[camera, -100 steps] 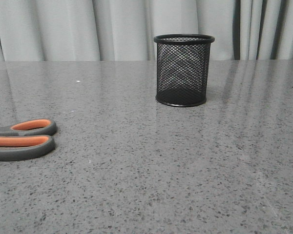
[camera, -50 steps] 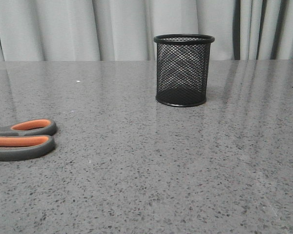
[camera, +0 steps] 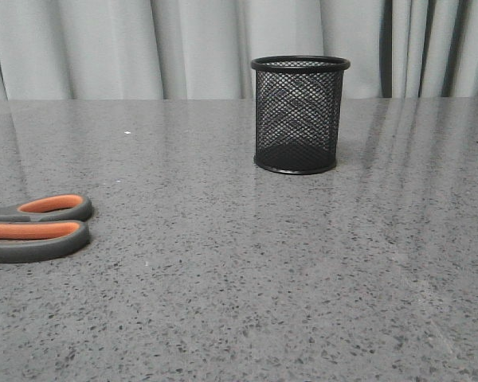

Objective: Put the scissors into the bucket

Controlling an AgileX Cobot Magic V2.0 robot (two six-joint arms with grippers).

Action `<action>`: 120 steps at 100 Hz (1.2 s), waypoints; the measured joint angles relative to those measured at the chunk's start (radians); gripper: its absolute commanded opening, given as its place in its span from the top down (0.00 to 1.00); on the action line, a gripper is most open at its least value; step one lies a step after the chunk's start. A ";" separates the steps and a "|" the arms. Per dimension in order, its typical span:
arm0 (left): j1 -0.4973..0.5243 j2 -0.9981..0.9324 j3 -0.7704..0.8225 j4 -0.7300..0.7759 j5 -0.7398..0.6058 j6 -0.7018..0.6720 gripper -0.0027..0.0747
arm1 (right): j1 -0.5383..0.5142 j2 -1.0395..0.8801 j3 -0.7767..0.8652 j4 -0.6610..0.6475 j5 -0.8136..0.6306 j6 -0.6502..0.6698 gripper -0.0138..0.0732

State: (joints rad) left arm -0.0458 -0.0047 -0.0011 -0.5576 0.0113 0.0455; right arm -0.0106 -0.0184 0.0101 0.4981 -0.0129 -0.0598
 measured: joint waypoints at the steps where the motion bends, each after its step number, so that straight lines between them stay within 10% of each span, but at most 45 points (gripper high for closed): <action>1: 0.000 0.000 0.000 -0.025 -0.004 0.000 0.99 | 0.000 0.000 0.000 0.007 0.000 0.000 0.90; 36: 0.000 0.002 -0.151 -0.131 0.081 -0.002 0.99 | 0.000 0.032 -0.152 0.035 0.143 0.002 0.90; 88: 0.000 0.577 -0.864 0.294 0.978 0.136 0.99 | 0.044 0.626 -0.782 -0.276 0.801 0.002 0.90; 120: 0.000 0.729 -0.955 0.285 1.125 0.221 0.94 | 0.063 0.681 -0.850 -0.295 0.878 -0.032 0.78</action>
State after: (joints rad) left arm -0.0458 0.7239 -0.9566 -0.2721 1.1361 0.2664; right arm 0.0524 0.6629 -0.8402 0.2035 0.8650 -0.0923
